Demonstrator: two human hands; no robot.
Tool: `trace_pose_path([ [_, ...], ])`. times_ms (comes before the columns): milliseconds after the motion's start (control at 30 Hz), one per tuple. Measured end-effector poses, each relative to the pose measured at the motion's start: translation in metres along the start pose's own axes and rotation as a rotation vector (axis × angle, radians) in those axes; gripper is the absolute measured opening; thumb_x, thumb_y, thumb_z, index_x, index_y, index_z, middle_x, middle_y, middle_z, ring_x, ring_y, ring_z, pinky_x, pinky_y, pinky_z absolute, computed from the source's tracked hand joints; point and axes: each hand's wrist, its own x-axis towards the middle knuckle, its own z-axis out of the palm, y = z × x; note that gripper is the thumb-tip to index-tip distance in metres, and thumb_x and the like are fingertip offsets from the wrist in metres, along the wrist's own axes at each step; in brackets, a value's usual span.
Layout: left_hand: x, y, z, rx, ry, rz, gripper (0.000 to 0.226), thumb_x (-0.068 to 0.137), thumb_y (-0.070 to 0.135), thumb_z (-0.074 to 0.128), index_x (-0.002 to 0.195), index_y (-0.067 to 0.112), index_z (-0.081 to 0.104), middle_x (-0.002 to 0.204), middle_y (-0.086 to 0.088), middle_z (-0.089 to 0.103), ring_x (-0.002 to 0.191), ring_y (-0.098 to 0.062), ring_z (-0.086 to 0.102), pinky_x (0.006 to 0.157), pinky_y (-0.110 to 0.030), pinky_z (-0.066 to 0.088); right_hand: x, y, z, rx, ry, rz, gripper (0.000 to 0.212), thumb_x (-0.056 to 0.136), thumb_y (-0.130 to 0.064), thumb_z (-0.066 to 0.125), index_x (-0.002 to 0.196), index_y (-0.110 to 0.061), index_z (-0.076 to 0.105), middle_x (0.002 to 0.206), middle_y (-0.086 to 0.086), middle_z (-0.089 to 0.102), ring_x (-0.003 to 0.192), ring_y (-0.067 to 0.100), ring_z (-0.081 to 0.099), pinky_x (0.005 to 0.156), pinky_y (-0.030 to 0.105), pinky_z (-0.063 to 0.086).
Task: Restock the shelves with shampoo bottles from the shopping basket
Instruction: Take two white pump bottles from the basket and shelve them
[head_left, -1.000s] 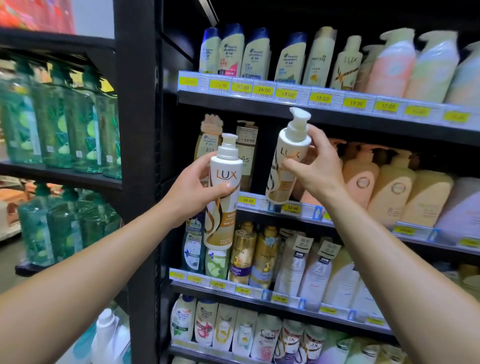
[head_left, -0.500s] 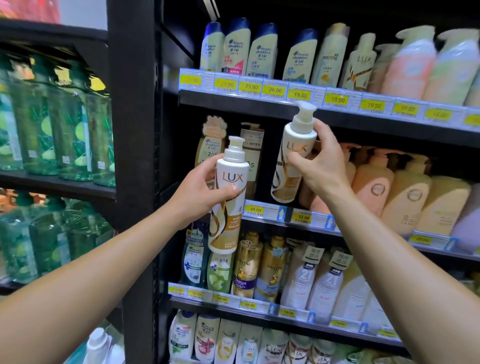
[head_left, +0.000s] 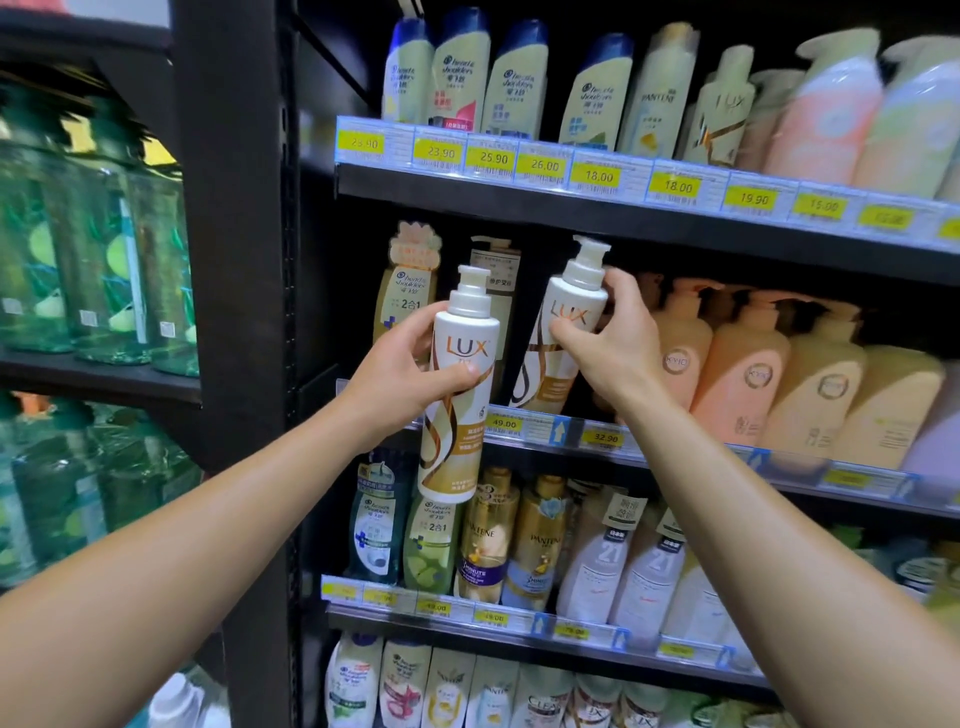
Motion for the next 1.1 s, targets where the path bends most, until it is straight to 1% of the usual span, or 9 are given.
trace_pose_path([
  [133,0.002,-0.003,-0.001,-0.003,0.0,-0.01,0.066,0.081,0.027,0.076,0.14,0.032,0.047,0.121,0.013,0.064,0.111,0.005,0.057,0.089,-0.026,0.05,0.011,0.004,0.006,-0.071,-0.041,0.112,0.035,0.08,-0.032,0.072,0.105,-0.022,0.05,0.091,-0.015,0.058,0.082,-0.001,0.056,0.053,0.005,0.039],
  [200,0.002,-0.005,-0.002,0.005,0.005,-0.012,0.067,0.081,0.028,0.076,0.14,0.032,0.046,0.124,0.012,0.063,0.116,0.0,0.056,0.094,-0.031,0.05,0.013,0.004,0.012,-0.113,-0.094,0.11,0.037,0.082,-0.036,0.07,0.11,-0.018,0.054,0.099,-0.01,0.06,0.089,0.006,0.057,0.067,0.01,0.044],
  [233,0.002,-0.005,-0.002,0.008,0.007,-0.014,0.067,0.081,0.028,0.076,0.14,0.032,0.046,0.125,0.012,0.062,0.118,-0.002,0.055,0.096,-0.034,0.05,0.014,0.004,0.015,-0.128,-0.112,0.118,0.04,0.083,-0.037,0.069,0.114,-0.016,0.054,0.106,-0.005,0.06,0.094,0.012,0.057,0.076,0.02,0.047],
  [300,0.001,-0.007,-0.003,0.0,0.005,-0.021,0.065,0.081,0.027,0.077,0.139,0.032,0.047,0.123,0.01,0.063,0.118,-0.006,0.056,0.098,-0.04,0.051,0.012,0.002,0.019,-0.131,-0.119,0.155,0.043,0.084,-0.038,0.067,0.116,-0.014,0.053,0.116,0.003,0.059,0.102,0.018,0.056,0.081,0.03,0.044],
  [467,0.001,-0.011,-0.003,-0.012,0.005,-0.021,0.066,0.081,0.026,0.077,0.139,0.032,0.047,0.122,0.009,0.064,0.117,-0.007,0.057,0.097,-0.043,0.052,-0.012,-0.002,0.032,-0.357,-0.007,0.018,0.103,0.07,-0.044,0.078,0.148,-0.023,0.014,0.14,0.007,0.03,0.117,0.031,0.047,0.087,0.04,0.045],
  [600,0.003,-0.013,-0.001,-0.012,-0.002,-0.011,0.067,0.08,0.027,0.077,0.14,0.031,0.047,0.121,0.009,0.065,0.114,-0.004,0.059,0.093,-0.033,0.052,-0.027,0.0,0.045,-0.491,0.018,-0.021,0.099,0.075,-0.035,0.075,0.15,-0.032,0.01,0.142,0.005,0.027,0.107,0.038,0.054,0.07,0.036,0.04],
  [767,0.004,-0.015,-0.001,-0.019,-0.017,-0.004,0.066,0.079,0.029,0.077,0.138,0.033,0.048,0.116,0.015,0.066,0.107,0.004,0.06,0.081,-0.016,0.049,-0.026,0.005,0.036,-0.463,0.054,0.021,0.094,0.078,-0.032,0.07,0.15,-0.033,0.009,0.136,0.003,0.033,0.101,0.038,0.057,0.073,0.037,0.042],
  [967,0.006,-0.013,0.006,-0.049,-0.033,-0.008,0.064,0.079,0.027,0.077,0.136,0.037,0.048,0.108,0.021,0.067,0.104,0.006,0.06,0.072,-0.014,0.053,-0.026,0.016,0.014,-0.557,0.1,0.053,0.096,0.078,-0.031,0.071,0.151,-0.031,0.009,0.131,0.005,0.035,0.091,0.035,0.055,0.066,0.034,0.036],
  [1100,0.009,-0.009,0.013,-0.085,-0.047,-0.002,0.062,0.08,0.023,0.077,0.134,0.037,0.049,0.11,0.014,0.068,0.107,0.0,0.062,0.08,-0.026,0.057,-0.024,0.018,0.006,-0.614,0.111,0.054,0.095,0.078,-0.031,0.07,0.152,-0.027,0.011,0.13,0.008,0.04,0.103,0.036,0.05,0.072,0.036,0.037],
])
